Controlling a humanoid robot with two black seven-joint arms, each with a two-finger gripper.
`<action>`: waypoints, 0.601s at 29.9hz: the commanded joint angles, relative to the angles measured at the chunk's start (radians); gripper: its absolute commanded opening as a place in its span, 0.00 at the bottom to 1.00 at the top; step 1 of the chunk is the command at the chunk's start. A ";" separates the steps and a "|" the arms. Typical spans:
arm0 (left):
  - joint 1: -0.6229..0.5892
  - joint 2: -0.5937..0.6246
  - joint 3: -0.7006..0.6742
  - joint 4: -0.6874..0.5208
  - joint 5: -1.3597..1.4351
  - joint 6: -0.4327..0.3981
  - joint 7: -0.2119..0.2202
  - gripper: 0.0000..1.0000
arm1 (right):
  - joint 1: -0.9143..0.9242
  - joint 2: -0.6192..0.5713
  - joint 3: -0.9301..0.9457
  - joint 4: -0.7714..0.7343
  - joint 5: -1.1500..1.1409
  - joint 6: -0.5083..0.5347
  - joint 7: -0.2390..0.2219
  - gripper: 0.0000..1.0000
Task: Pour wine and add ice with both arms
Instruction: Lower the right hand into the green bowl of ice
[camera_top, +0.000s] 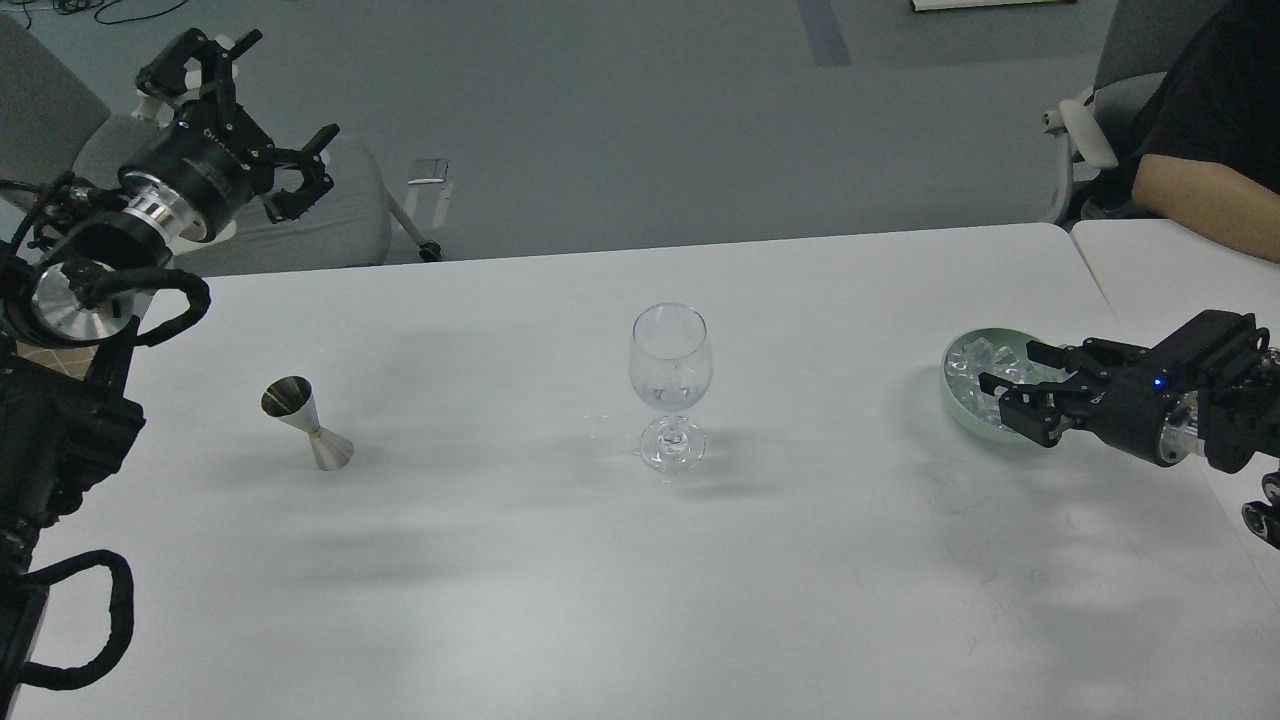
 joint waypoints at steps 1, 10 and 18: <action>0.000 0.002 0.000 0.000 0.000 0.000 0.000 0.98 | 0.008 -0.001 -0.024 -0.002 0.000 0.000 0.000 0.65; 0.000 0.006 0.000 0.000 0.000 0.000 0.000 0.98 | 0.007 0.000 -0.026 0.000 0.000 0.000 0.000 0.44; 0.002 0.006 0.000 0.000 0.000 0.000 0.000 0.98 | 0.017 -0.001 -0.025 0.004 0.001 -0.001 0.000 0.36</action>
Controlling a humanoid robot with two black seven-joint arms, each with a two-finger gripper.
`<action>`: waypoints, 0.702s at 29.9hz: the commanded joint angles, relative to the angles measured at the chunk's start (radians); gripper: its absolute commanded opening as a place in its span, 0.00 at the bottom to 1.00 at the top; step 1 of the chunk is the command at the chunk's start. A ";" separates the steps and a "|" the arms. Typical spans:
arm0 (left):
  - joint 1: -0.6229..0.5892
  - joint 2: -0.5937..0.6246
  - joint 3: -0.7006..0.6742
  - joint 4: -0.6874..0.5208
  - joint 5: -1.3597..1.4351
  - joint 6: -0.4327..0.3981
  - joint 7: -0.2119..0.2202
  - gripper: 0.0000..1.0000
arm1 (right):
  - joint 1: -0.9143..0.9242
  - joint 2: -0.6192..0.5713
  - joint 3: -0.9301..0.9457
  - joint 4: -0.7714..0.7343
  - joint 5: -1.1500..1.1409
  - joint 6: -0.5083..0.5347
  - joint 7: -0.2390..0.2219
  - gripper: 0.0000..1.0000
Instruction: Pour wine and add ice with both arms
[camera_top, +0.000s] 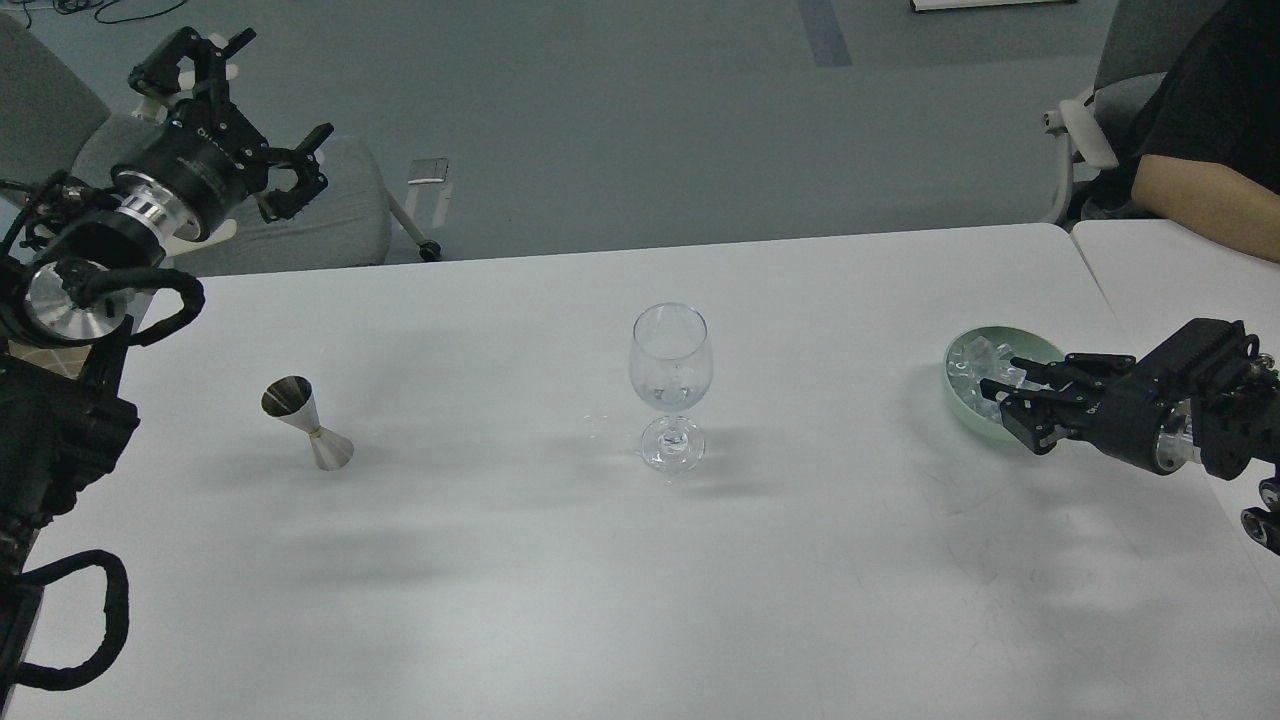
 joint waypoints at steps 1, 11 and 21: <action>0.001 -0.001 0.000 0.000 0.000 0.000 0.000 0.98 | 0.005 -0.001 0.000 0.004 0.001 -0.001 0.000 0.36; 0.001 0.000 0.000 0.000 0.000 0.000 0.000 0.98 | 0.014 -0.026 0.000 0.035 0.003 -0.001 0.000 0.13; 0.001 -0.001 0.001 0.000 0.000 0.000 0.000 0.98 | -0.003 -0.049 -0.003 0.039 0.003 0.000 0.000 0.09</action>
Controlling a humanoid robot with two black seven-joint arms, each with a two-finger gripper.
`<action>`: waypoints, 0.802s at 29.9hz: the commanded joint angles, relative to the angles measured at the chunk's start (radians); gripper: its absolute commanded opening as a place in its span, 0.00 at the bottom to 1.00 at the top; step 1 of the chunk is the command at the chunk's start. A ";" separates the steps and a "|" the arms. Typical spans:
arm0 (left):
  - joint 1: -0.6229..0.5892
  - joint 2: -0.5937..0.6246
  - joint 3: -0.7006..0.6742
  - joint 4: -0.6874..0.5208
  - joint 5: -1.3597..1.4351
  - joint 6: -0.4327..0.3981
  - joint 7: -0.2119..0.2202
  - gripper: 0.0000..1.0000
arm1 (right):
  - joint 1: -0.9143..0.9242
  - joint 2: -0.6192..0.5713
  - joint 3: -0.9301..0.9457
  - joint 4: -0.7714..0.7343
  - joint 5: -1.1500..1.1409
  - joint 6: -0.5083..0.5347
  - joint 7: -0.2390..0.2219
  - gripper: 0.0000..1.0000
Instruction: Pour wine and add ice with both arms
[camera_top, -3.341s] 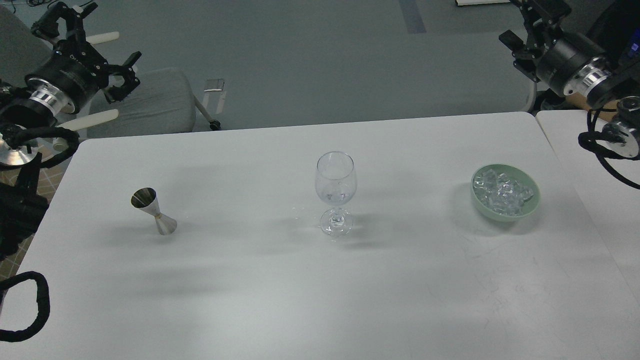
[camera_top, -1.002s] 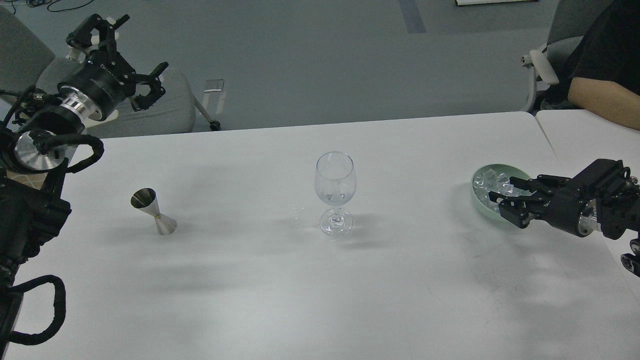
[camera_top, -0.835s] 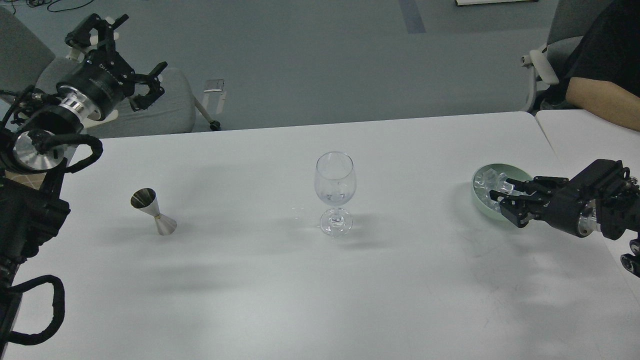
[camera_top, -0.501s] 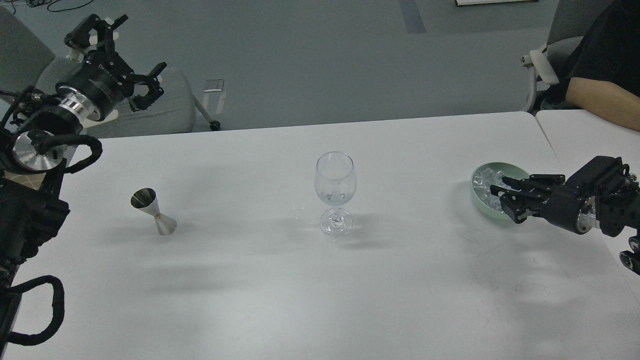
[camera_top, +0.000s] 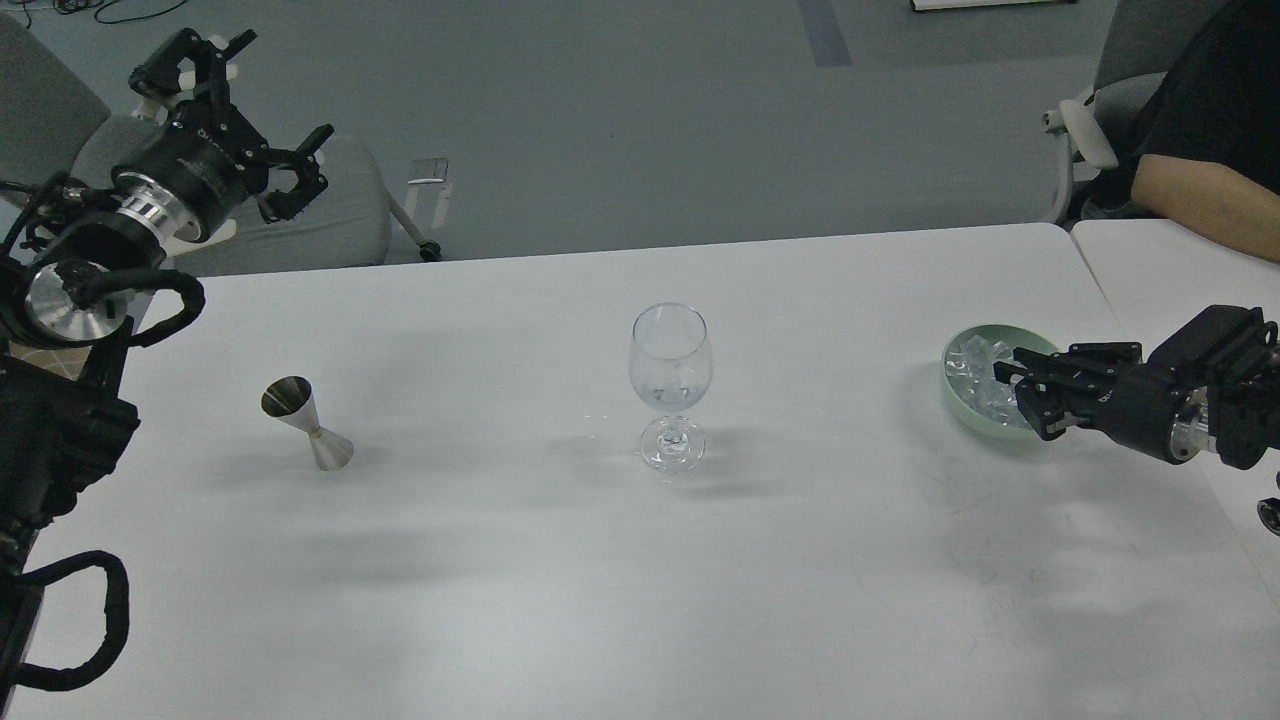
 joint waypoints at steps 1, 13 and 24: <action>0.000 -0.001 0.001 0.000 -0.001 0.000 0.000 0.98 | -0.002 -0.004 -0.001 0.001 -0.001 0.001 0.002 0.08; -0.002 0.002 -0.001 -0.003 0.000 0.000 0.000 0.98 | 0.057 -0.150 0.029 0.235 0.018 0.001 0.002 0.00; 0.000 -0.010 0.001 -0.003 0.000 0.000 0.000 0.98 | 0.219 -0.268 0.048 0.591 0.091 0.092 -0.007 0.00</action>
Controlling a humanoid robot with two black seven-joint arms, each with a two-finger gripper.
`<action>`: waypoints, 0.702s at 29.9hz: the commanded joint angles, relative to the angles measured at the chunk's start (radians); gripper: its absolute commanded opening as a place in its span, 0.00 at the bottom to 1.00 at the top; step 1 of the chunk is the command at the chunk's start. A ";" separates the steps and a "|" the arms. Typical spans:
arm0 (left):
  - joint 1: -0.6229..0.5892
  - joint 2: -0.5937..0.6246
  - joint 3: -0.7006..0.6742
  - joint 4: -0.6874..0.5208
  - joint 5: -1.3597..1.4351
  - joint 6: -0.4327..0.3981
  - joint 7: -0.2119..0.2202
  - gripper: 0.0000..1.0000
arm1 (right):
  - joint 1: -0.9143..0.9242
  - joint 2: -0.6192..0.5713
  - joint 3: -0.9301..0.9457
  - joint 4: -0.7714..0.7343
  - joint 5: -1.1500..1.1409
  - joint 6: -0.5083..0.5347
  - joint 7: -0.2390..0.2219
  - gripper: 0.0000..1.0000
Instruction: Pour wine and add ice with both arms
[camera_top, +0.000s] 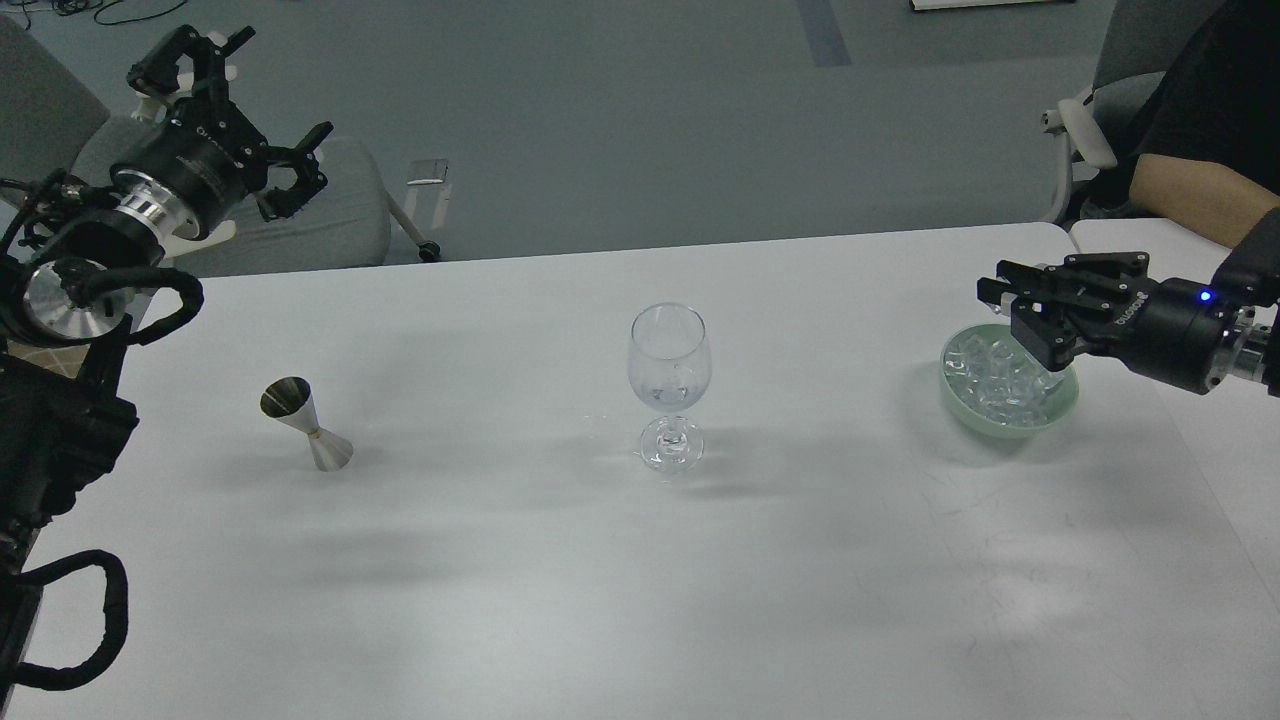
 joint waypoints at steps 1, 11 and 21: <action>0.000 -0.008 0.001 0.000 0.000 0.000 0.000 0.98 | 0.093 0.002 0.001 0.104 0.003 0.065 -0.010 0.00; 0.000 -0.007 0.001 0.000 0.000 0.000 0.000 0.98 | 0.229 0.177 -0.007 0.114 0.009 0.174 -0.025 0.00; -0.001 -0.002 0.005 0.000 0.000 0.000 0.000 0.98 | 0.352 0.442 -0.096 -0.052 0.011 0.216 -0.028 0.00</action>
